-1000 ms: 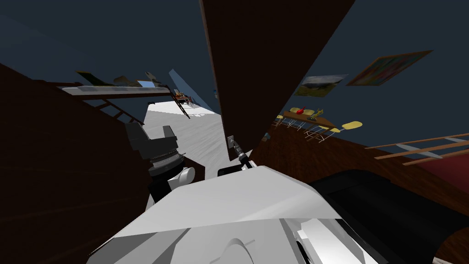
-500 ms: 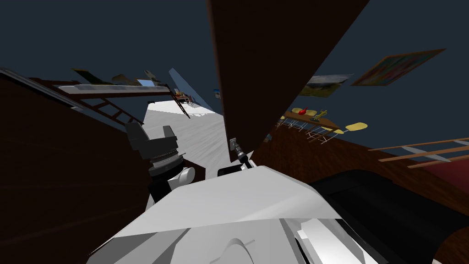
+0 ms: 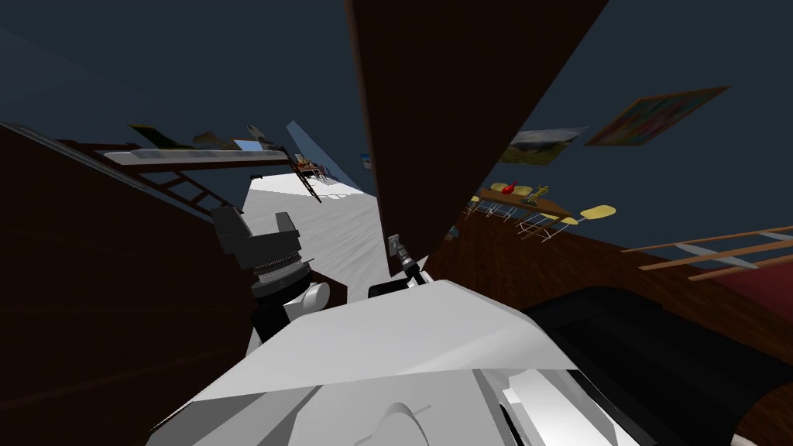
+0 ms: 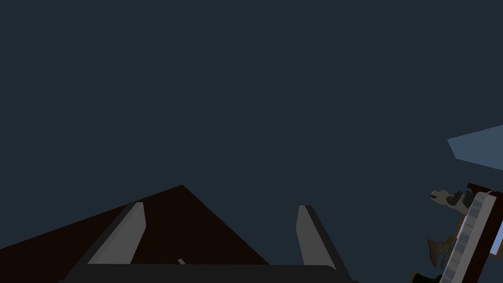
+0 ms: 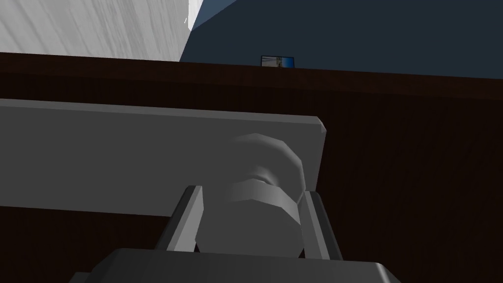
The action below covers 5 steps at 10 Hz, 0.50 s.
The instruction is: Push the door open
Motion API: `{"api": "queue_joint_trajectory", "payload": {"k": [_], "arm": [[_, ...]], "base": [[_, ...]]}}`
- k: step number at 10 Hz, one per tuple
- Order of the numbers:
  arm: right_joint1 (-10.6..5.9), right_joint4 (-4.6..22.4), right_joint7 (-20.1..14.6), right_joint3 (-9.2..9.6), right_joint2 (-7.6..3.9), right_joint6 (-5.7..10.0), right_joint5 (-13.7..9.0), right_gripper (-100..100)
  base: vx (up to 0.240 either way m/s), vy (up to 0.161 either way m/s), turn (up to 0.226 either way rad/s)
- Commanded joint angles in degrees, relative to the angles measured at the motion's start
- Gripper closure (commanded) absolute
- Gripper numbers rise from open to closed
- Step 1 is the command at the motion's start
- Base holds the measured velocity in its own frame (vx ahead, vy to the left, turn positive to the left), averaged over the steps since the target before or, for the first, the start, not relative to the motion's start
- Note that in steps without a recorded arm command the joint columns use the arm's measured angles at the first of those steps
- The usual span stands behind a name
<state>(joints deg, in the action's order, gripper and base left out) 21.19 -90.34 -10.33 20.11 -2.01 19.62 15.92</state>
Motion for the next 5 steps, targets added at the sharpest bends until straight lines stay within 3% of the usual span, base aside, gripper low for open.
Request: {"api": "queue_joint_trajectory", "payload": {"k": [1,3,5], "arm": [[0.14,-0.41,0.34,-0.04,-0.23,0.11,-0.1,100],[0.65,-0.66,0.76,0.31,-0.51,0.18,-0.2,100],[1.46,-1.05,1.44,0.88,-0.82,0.3,-0.37,100]], "base": [[0.219,0.021,-0.144],[0.22,0.026,-0.134],[0.253,0.057,-0.233]]}}
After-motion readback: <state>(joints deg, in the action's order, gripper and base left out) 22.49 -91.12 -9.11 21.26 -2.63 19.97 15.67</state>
